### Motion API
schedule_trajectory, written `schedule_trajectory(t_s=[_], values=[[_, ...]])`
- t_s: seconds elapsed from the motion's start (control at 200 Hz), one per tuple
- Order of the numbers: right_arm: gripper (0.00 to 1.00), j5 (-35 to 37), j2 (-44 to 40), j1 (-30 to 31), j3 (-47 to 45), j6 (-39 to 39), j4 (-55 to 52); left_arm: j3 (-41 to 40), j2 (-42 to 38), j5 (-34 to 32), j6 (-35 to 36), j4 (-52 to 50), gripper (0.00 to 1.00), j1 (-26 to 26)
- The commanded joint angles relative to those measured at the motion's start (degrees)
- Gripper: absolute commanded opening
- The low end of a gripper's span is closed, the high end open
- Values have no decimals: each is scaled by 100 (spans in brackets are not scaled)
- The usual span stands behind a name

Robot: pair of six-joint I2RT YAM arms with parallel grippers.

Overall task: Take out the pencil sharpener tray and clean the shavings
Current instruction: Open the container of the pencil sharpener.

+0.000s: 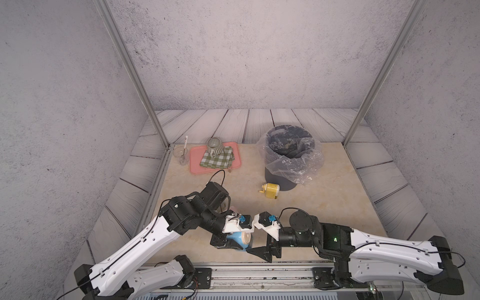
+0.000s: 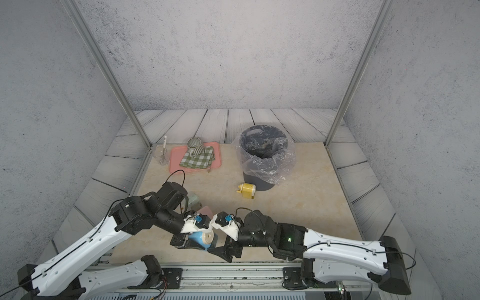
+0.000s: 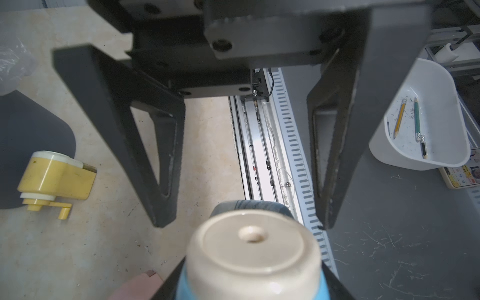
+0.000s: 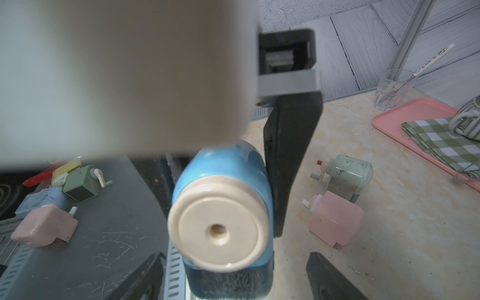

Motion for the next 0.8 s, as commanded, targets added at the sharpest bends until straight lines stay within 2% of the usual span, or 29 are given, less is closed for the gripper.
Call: schedule_trajectory(t_s=[0.0,0.36,0.58,0.796], values=[[87,54,186,65,-43,69,-74,83,-86,281,-114,482,0,-22],[84,-145,355,80,35,6,-241,157,-124,320,-107,432,0,3],[83,-202,222,84,-37,-148,-710,161,-122,381,-85,372,0,39],[83,-325,62,74,-216,-88,-656,132,-182,450,-163,560,0,74]])
